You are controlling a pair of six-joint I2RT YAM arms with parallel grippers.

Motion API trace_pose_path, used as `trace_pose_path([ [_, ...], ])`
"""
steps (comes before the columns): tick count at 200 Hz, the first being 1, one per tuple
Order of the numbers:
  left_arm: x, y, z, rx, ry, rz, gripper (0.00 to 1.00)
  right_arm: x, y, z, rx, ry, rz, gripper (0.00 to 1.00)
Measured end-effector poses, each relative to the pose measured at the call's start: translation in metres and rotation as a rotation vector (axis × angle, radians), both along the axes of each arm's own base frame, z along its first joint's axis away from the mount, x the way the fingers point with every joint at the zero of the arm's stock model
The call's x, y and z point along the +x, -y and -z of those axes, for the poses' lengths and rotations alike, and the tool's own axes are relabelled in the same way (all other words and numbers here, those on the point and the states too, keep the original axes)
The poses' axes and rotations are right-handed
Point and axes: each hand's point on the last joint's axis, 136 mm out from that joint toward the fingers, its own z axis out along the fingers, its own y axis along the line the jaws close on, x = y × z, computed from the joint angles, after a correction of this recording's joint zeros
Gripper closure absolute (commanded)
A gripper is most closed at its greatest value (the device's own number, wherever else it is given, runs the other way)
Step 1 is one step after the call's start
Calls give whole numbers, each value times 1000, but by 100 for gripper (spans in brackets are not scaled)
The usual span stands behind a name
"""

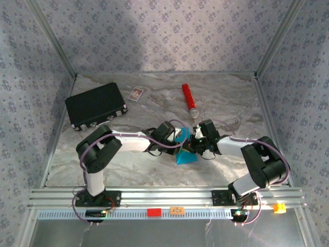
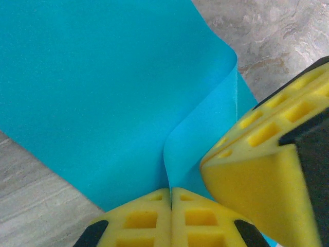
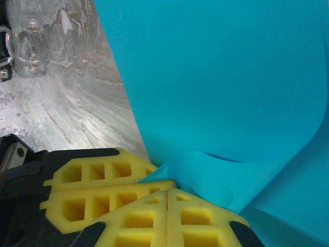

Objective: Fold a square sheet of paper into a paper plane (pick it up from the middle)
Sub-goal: Fold the triangle a second time at the center of the table.

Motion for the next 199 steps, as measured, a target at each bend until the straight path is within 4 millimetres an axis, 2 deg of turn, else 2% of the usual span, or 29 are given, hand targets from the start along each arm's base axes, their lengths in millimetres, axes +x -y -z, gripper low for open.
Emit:
trace_pose_path([
  [61,0,0,0,-1,1,3,100,-7,16,17,-13,-32,36,93],
  [98,0,1,0,-6,-1,6,100,-5,17,16,-4,-26,41,92],
  [126,0,1,0,-5,-2,6,100,-4,17,4,0,-5,43,91],
  [165,0,1,0,-5,-2,6,100,17,13,-17,12,54,46,91],
  [179,0,1,0,-5,-2,6,100,20,12,-14,3,51,45,91],
  [199,0,1,0,-5,-2,6,100,19,18,3,-32,12,56,92],
])
